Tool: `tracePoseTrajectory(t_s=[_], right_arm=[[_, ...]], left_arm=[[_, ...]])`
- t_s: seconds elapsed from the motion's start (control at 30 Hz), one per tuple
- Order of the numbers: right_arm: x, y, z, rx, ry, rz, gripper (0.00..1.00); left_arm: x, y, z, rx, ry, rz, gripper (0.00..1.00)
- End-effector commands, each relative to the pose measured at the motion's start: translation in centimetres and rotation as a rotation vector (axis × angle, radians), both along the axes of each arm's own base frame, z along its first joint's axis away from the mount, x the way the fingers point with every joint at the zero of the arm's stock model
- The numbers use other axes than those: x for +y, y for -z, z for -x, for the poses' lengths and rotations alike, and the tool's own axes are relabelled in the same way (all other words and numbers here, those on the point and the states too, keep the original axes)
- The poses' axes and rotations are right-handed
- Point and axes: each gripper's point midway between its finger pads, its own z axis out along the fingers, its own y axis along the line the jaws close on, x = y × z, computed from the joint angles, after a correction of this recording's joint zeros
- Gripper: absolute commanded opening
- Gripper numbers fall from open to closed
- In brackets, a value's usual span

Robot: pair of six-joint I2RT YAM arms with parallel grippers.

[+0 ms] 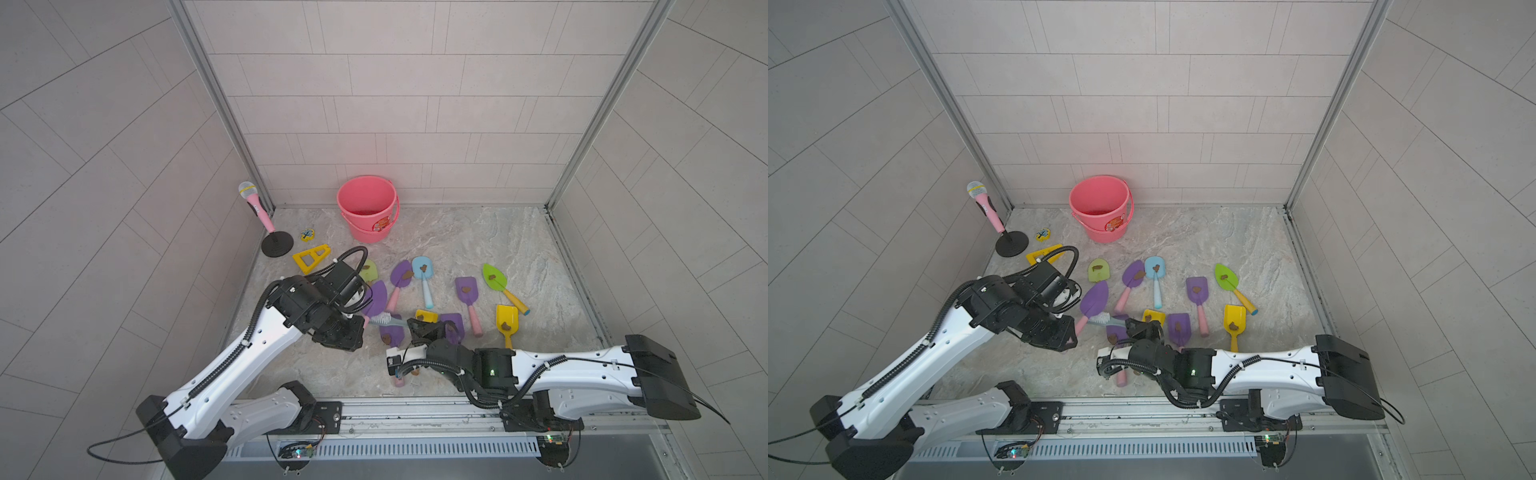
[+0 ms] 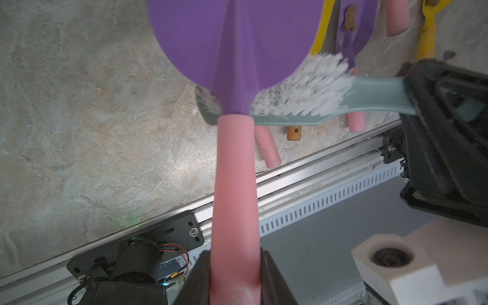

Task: Brush the soil off the hand trowel and place it into the bucket
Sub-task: Brush off the soil from the hand trowel.

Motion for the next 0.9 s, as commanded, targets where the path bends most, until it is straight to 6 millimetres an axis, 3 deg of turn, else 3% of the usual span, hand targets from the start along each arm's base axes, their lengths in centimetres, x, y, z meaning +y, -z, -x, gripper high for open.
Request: tracePoseTrajectory(t_s=[0.0,0.13,0.27,0.43,0.7,0.87], right_arm=[[0.3,-1.9,-1.2,-0.050,0.026,-0.033,0.00],[-0.9,-2.4,-3.3,-0.036,0.102,-0.085,0.00],[-3.4,-2.8,-6.1,0.039,0.237,-0.202,0.00],[-5.7,-2.1,-7.3,0.201,0.374,-0.385,0.00],[-6.6,-2.4,-7.9,0.677,0.577,-0.831,0.00],[-7.3,-2.8,-8.9,1.099,0.633,-1.205,0.00]], left_arm=[[0.2,0.8,0.7,0.037,0.024,-0.006,0.00],[0.1,0.7,1.1,0.042,0.018,0.018,0.00],[0.5,0.2,1.1,0.019,0.011,0.017,0.00],[0.6,-0.4,0.6,-0.030,-0.002,0.036,0.00],[1.4,-1.3,-2.1,-0.189,-0.084,0.017,0.00],[1.4,-2.8,-4.6,-0.265,-0.160,0.017,0.00]])
